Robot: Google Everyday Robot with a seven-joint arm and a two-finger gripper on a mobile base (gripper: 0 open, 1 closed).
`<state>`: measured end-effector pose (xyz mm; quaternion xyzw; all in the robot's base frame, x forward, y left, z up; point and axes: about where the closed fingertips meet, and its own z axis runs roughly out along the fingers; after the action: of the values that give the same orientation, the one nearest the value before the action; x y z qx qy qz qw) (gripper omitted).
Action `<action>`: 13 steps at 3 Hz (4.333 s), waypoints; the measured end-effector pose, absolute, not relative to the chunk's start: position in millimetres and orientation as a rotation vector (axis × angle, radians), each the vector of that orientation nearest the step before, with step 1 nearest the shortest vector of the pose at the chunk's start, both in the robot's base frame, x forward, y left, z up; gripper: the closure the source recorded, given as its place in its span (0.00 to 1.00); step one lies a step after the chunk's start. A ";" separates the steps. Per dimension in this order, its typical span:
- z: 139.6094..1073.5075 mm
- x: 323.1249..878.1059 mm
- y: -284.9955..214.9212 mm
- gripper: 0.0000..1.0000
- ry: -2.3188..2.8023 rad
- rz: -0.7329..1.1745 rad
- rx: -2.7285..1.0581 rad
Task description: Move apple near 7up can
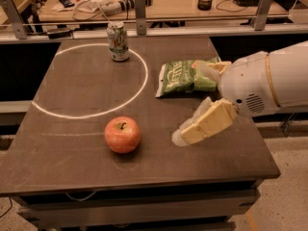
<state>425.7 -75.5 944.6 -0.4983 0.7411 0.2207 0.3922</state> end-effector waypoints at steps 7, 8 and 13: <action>861.3 414.3 39.1 0.00 1.725 0.695 -1.525; 846.4 412.5 51.5 0.00 1.731 0.735 -1.530; 858.1 480.5 34.2 1.00 1.856 0.486 -1.335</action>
Offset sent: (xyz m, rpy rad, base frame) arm 0.0020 0.0117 -0.0102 -0.0461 -0.0143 -0.0063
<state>480.5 34.2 858.1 -0.5257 0.7306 0.1915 0.3914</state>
